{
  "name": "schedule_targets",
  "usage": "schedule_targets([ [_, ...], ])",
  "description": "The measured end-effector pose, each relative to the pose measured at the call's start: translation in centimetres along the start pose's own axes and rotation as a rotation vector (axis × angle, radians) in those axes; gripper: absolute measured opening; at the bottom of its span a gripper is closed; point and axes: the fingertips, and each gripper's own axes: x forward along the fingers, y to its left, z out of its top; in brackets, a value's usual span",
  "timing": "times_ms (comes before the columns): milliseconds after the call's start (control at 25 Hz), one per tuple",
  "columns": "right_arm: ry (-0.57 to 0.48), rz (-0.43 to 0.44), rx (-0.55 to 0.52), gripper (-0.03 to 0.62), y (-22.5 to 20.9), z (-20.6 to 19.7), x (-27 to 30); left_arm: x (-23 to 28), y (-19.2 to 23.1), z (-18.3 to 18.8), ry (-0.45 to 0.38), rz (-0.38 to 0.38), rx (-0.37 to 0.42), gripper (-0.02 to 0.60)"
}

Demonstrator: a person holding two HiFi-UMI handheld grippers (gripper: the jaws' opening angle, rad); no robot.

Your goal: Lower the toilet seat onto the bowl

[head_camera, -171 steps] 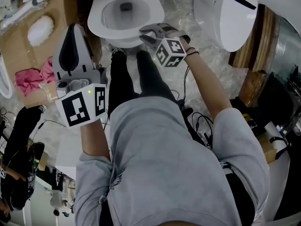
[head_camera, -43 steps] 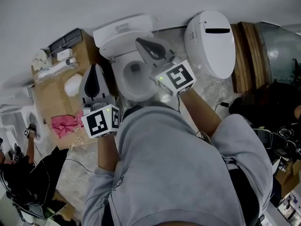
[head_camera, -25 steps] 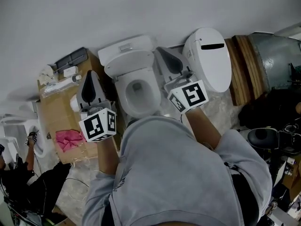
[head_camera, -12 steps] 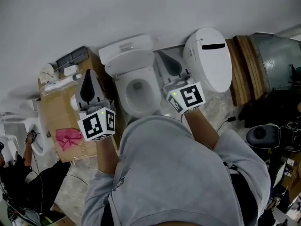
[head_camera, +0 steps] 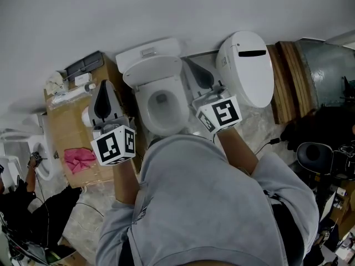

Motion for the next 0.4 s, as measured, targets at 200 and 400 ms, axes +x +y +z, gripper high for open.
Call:
schedule_targets([
  [200,0.002,-0.001,0.001,-0.002,-0.07,-0.08,-0.21,-0.27,-0.14,-0.29,0.008,0.002,0.002,0.0],
  [400,0.0,0.0,0.002,-0.003,-0.24,-0.13,-0.21,-0.19,-0.33,-0.37,0.009,0.003,0.0,0.0],
])
